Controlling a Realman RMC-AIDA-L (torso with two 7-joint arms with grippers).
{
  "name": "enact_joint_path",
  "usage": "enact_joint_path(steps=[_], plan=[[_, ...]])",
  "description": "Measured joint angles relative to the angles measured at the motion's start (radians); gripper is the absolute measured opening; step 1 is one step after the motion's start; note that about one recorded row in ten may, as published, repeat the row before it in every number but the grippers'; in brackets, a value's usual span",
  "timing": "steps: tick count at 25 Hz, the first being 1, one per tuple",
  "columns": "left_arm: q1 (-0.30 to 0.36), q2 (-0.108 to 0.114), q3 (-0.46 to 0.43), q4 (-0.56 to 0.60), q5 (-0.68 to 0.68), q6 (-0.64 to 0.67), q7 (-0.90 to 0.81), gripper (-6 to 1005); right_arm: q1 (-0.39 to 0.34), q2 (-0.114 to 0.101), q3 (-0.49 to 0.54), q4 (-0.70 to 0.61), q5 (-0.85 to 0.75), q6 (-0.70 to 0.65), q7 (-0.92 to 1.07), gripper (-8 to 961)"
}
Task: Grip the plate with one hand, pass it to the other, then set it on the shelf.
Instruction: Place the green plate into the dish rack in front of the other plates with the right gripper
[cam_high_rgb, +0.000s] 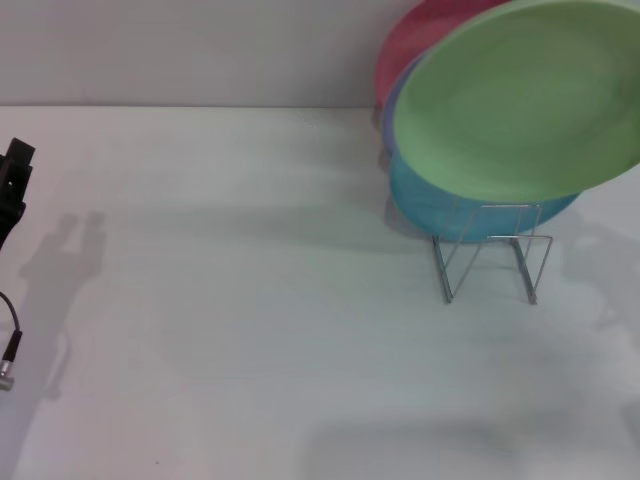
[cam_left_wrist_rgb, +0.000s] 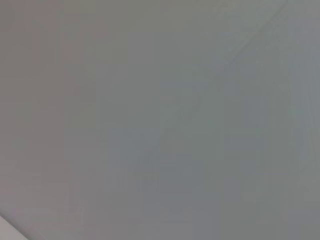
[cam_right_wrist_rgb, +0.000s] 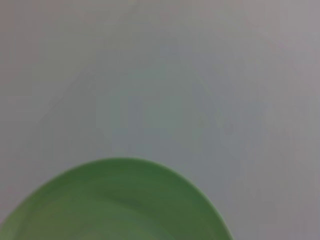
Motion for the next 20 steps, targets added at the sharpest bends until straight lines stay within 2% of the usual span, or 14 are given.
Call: enact_joint_path(steps=[7,20], plan=[[0.013,-0.009,0.027,0.024,0.008,0.004,-0.011,410,0.013,-0.003,-0.019,-0.056,-0.008,-0.004,-0.006,17],[0.040,-0.009,0.029,0.060,0.027,0.006,-0.010,410,-0.003,-0.005,-0.111,-0.090,-0.010,0.006,-0.106,18]])
